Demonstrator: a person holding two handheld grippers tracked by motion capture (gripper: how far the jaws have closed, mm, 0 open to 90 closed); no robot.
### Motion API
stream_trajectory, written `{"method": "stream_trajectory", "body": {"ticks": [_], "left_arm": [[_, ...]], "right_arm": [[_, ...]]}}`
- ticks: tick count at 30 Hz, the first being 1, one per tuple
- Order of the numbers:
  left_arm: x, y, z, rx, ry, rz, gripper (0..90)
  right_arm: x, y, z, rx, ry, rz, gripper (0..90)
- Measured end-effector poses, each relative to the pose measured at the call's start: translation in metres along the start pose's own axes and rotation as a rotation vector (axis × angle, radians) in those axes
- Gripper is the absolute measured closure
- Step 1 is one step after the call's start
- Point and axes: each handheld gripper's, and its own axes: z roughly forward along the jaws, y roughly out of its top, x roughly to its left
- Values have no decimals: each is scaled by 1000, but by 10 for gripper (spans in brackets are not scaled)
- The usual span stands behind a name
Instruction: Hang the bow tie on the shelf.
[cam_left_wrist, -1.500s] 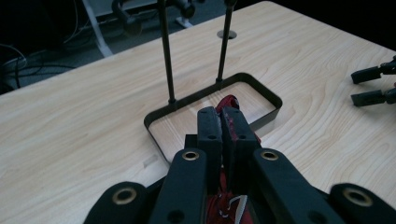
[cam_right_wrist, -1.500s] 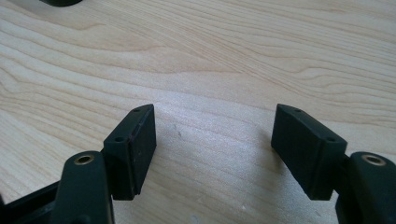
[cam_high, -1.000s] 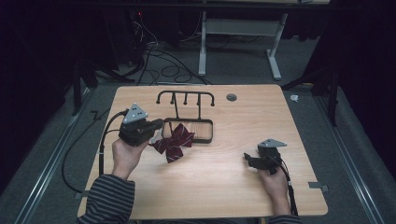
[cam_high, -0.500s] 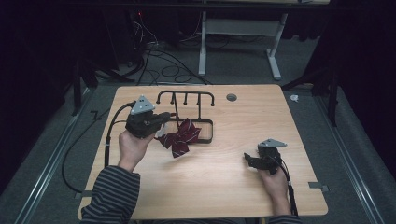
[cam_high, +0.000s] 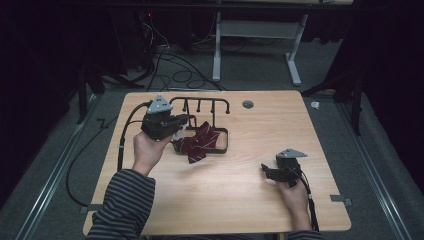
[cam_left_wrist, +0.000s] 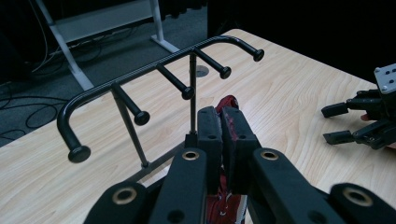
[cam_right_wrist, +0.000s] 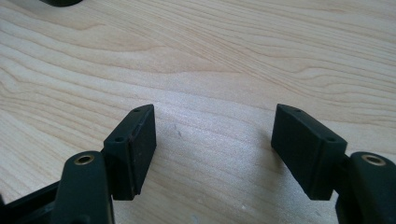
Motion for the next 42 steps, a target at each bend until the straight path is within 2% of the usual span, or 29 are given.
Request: {"method": "stream_trajectory", "body": {"ticks": [27,42], "left_arm": [[5,21,30,14,21,17,871],[12,26,49,16,47,-3,871]], "right_arm": [[0,0,0,1,0,3,323],[0,0,0,1,0,5,323]]}}
